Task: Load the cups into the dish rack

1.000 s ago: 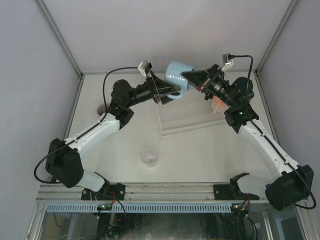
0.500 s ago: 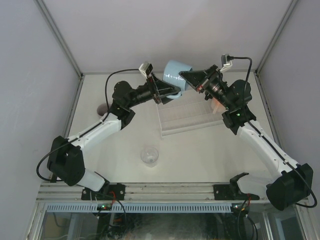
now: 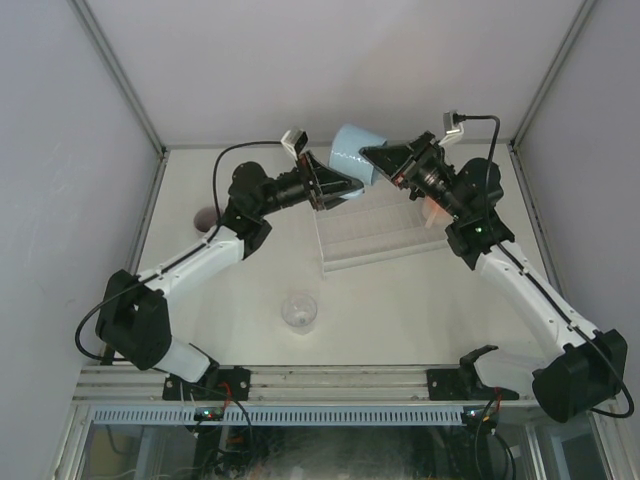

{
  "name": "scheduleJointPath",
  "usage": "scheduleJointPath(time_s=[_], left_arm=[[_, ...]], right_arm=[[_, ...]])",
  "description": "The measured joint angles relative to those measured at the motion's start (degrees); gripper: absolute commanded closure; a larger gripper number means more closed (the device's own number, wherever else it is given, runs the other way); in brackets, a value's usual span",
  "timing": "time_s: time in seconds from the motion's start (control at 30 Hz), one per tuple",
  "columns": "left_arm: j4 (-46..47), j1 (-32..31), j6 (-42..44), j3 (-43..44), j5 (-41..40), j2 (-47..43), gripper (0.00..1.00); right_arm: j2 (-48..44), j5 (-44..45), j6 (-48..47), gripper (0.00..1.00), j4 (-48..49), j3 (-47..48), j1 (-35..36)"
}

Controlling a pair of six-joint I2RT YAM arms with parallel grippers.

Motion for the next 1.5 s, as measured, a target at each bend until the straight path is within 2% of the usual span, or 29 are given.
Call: scheduleJointPath(time_s=[0.1,0.23,0.47,0.73,1.03,1.17,1.5], left_arm=[[-3.5,0.1,1.9,0.0,0.0,0.0,1.00],[-13.8,0.5,9.1,1.1,-0.3,0.4,1.00],[-35.7,0.7,24.3,12.4,-3.7,7.0,1.00],[-57.7,0.0,40.7,34.8,-13.2,20.9,1.00],[-76.6,-3.0,56.4,58.2,-28.8,36.3,1.00],[-80.8,-4.9,61.5,64.3,-33.6,41.9,1.00],[-85.0,-7.8,69.8,68.3,-38.6,48.6,1.00]], right_arm=[[-0.7,-1.4,-2.5,0.64,-4.2,-0.2,-1.1],[-3.7,-3.0,-6.7,0.54,-12.8,-1.0,-5.0],[-10.6,-4.4,-12.3,0.50,-24.5,-2.3,-16.6],[-14.8,-4.0,-17.9,0.49,-36.4,-2.3,-26.9],[-15.1,-2.1,-22.5,0.49,-44.5,-0.2,-29.9],[-15.1,-1.5,-23.3,0.49,-45.2,1.3,-30.6],[-14.3,-0.9,-24.5,0.50,-47.9,1.4,-31.0]])
